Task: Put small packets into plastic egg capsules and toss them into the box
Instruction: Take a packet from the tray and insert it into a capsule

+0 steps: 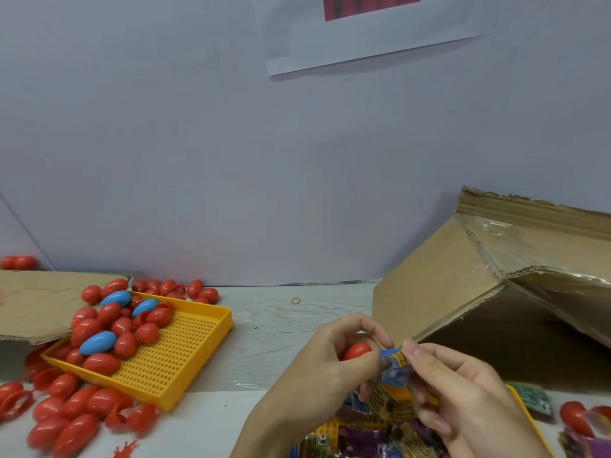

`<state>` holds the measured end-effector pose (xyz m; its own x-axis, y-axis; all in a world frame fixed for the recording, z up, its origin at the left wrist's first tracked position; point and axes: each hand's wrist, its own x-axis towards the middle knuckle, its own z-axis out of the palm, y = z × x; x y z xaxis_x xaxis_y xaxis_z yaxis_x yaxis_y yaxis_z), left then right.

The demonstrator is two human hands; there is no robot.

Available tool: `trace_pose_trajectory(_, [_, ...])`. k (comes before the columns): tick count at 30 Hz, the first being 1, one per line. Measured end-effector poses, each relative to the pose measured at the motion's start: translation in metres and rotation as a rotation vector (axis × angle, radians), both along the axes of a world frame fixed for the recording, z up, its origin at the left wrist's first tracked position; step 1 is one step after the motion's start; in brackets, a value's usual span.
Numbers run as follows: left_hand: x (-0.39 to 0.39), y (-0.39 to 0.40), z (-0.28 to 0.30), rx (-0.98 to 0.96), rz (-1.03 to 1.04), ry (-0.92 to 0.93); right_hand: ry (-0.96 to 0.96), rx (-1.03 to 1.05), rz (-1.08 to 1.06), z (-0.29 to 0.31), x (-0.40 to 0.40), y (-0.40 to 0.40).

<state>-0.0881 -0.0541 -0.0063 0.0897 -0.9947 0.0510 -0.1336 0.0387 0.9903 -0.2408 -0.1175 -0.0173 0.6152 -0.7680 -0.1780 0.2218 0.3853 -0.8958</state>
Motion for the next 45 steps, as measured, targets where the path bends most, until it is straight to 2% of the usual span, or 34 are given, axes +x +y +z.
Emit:
trace_pose_trajectory(6, [0.001, 0.0, -0.002, -0.015, -0.003, -0.002, 0.015, 0.031, -0.005, 0.005, 0.0, 0.004])
trace_pose_trajectory(9, [0.003, 0.0, -0.005, -0.007, 0.007, 0.021, 0.016, -0.002, -0.079, 0.007, 0.0, 0.006])
trace_pose_trajectory(11, [0.004, 0.0, -0.008, 0.016, 0.015, 0.084, 0.071, -0.155, -0.205, 0.005, -0.001, 0.007])
trace_pose_trajectory(14, [0.005, -0.001, -0.013, 0.016, 0.055, 0.175, 0.193, -0.492, -0.464, 0.001, -0.001, 0.009])
trace_pose_trajectory(16, [0.005, -0.002, -0.014, 0.015, 0.089, 0.159, 0.226, -0.575, -0.546, -0.001, 0.0, 0.01])
trace_pose_trajectory(25, [0.001, -0.001, -0.004, -0.003, 0.111, 0.048, 0.252, -0.527, -0.561, 0.001, -0.003, 0.006])
trace_pose_trajectory(36, [-0.001, -0.005, 0.0, -0.043, 0.211, 0.309, 0.254, -0.5, -0.526, 0.0, -0.004, 0.006])
trace_pose_trajectory(42, [-0.002, -0.006, -0.001, -0.172, 0.404, -0.002, 0.242, -0.48, -0.517, 0.001, -0.005, 0.005])
trace_pose_trajectory(45, [-0.003, -0.006, -0.001, -0.215, 0.474, -0.056, 0.247, -0.474, -0.509, 0.001, -0.005, 0.004])
